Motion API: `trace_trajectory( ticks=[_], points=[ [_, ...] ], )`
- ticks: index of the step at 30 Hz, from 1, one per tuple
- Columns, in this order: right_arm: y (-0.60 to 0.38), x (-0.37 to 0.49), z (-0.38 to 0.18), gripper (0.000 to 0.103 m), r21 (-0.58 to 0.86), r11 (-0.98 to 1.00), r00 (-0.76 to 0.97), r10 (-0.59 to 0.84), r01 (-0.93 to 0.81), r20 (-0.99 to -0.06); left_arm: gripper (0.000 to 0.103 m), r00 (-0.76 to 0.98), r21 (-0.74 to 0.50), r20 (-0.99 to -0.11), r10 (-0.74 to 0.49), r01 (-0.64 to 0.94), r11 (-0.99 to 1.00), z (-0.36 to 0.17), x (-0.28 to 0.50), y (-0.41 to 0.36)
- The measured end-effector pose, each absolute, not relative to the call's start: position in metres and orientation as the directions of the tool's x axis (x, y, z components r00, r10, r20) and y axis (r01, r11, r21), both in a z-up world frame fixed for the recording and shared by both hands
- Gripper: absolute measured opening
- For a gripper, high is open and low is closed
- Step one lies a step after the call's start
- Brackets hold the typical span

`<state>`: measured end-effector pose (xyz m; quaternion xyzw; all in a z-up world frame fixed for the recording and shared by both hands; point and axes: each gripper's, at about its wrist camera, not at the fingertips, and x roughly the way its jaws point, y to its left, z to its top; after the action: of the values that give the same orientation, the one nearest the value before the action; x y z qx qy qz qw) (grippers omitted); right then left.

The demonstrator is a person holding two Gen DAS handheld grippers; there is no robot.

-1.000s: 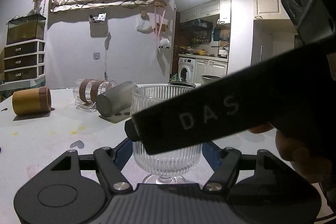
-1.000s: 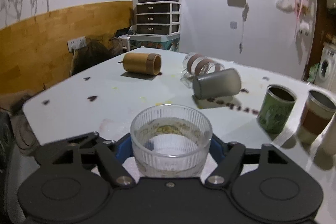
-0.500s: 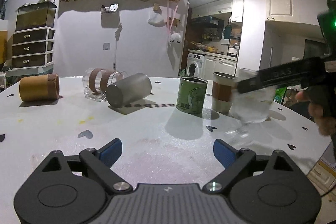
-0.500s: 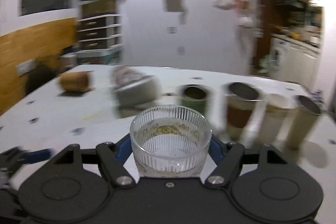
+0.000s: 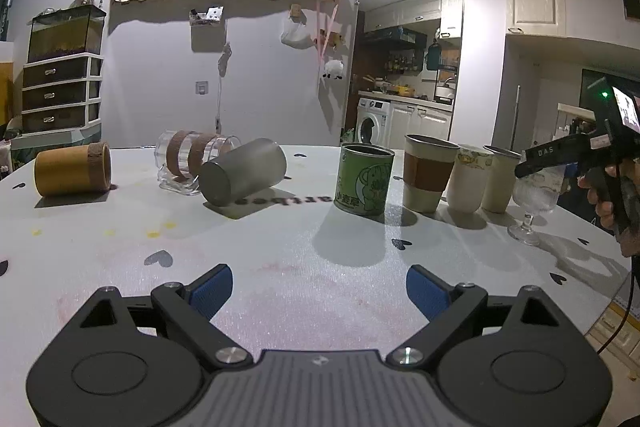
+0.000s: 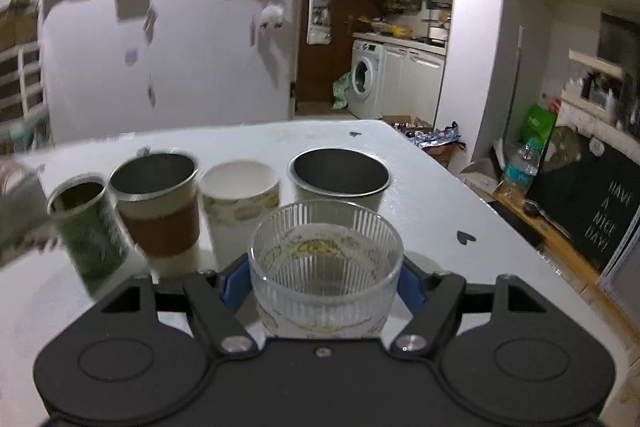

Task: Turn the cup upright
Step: 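Carry the glass with the right tool and set it upright beside the cups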

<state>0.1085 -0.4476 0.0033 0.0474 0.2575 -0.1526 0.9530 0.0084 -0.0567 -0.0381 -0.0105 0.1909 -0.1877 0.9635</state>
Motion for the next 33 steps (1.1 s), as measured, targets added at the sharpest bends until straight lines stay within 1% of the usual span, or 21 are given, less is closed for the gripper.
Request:
trace_trajectory(
  ticks=[3,4,6,7,12,18,27,33],
  points=[
    [-0.448,0.106,0.001,0.075,0.028,0.950,0.829,-0.257,0.311,-0.497,0.094,0.856,-0.094,-0.363,-0.368,0.360,0.928,-0.039,0.008,-0.056],
    [-0.448,0.104,0.001,0.077,0.030,0.951,0.836,-0.255,0.308,-0.486,0.094,0.855,-0.095,-0.364,-0.369,0.360,0.928,-0.038,0.009,-0.056],
    [-0.443,0.095,0.001,0.098,0.031,0.947,0.846,-0.270,0.319,-0.459,0.094,0.857,-0.091,-0.363,-0.366,0.359,0.929,-0.035,0.009,-0.058],
    [-0.441,0.090,0.003,0.100,0.035,0.943,0.849,-0.282,0.332,-0.447,0.094,0.858,-0.087,-0.362,-0.364,0.358,0.930,-0.033,0.010,-0.059],
    [-0.428,0.055,0.005,0.100,0.088,0.938,0.874,-0.277,0.337,-0.399,0.094,0.863,-0.073,-0.360,-0.356,0.354,0.932,-0.025,0.012,-0.064],
    [-0.399,0.007,-0.005,0.100,0.074,0.947,0.900,-0.269,0.312,-0.341,0.097,0.867,-0.071,-0.359,-0.346,0.344,0.936,-0.019,0.014,-0.072],
    [-0.366,-0.038,-0.017,0.100,0.070,0.955,0.916,-0.255,0.290,-0.310,0.103,0.873,-0.053,-0.355,-0.336,0.340,0.939,-0.015,0.015,-0.083],
    [-0.342,-0.050,-0.029,0.100,0.039,0.966,0.914,-0.229,0.256,-0.334,0.103,0.878,-0.042,-0.365,-0.309,0.316,0.948,-0.018,0.010,-0.086]
  ],
)
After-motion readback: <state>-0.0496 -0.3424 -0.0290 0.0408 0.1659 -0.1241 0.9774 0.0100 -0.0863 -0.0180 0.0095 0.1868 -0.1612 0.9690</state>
